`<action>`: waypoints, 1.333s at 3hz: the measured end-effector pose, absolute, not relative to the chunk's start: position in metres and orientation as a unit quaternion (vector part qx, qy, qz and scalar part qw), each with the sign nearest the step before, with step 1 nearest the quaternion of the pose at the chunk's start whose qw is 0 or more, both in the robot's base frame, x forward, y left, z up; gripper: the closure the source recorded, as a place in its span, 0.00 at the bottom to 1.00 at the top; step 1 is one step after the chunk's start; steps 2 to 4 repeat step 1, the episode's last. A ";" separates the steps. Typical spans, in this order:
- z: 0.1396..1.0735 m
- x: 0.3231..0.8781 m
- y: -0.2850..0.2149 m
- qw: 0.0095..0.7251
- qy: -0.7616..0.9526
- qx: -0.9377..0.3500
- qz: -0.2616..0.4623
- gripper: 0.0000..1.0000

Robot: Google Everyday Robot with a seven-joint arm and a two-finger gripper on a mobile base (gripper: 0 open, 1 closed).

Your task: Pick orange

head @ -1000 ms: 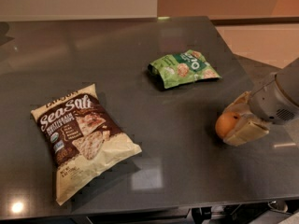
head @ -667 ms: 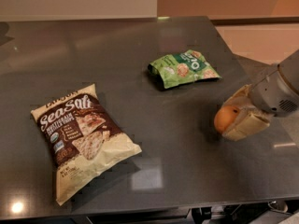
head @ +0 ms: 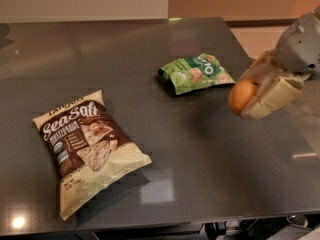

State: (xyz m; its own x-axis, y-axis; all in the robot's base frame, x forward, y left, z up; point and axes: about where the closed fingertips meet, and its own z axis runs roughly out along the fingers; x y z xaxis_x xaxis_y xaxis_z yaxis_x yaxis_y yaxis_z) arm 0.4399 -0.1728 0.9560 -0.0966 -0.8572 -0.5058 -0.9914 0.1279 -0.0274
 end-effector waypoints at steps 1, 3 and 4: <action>0.956 0.440 -0.173 0.206 0.722 -0.640 0.163 1.00; 0.956 0.440 -0.173 0.206 0.722 -0.640 0.163 1.00; 0.956 0.440 -0.173 0.206 0.722 -0.640 0.163 1.00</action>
Offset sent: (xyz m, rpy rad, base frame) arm 0.0000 0.0000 0.0000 0.0000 0.0000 0.0000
